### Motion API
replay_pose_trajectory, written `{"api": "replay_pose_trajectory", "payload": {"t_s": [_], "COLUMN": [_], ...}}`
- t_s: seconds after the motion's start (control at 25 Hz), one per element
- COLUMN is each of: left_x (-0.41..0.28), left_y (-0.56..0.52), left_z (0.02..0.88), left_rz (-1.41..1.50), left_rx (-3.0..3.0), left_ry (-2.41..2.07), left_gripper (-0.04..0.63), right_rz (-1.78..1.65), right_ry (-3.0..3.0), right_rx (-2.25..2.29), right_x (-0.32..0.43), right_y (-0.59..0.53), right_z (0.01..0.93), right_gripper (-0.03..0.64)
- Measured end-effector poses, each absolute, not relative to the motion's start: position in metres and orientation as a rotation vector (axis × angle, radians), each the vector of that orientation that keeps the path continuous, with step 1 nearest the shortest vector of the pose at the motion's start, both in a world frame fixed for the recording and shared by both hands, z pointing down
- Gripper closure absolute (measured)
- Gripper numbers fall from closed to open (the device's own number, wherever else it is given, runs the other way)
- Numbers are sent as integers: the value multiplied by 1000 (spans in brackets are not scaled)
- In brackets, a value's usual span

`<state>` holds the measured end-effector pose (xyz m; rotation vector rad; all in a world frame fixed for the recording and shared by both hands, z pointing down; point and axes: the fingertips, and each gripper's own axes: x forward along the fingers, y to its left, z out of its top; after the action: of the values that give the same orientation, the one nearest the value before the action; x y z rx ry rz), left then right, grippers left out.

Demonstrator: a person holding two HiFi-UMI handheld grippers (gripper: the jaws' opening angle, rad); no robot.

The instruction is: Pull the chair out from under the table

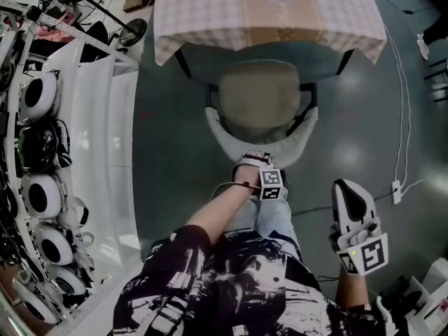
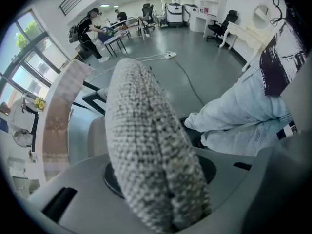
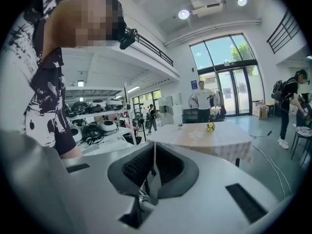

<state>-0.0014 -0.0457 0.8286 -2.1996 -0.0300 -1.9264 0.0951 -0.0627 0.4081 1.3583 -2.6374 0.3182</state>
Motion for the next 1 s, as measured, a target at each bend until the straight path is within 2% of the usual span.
{"api": "replay_pose_trajectory", "payload": {"t_s": [1.0], "left_x": [9], "left_y": [65], "left_z": [828], "left_rz": [-1919], "left_rx": [-2205], "left_ry": [-22], "left_gripper": [437], "right_rz": [296], "right_ry": [-2721], "right_rx": [1155], "right_x": [103], "right_y": [-27], "right_z": [403], "right_gripper": [604]}}
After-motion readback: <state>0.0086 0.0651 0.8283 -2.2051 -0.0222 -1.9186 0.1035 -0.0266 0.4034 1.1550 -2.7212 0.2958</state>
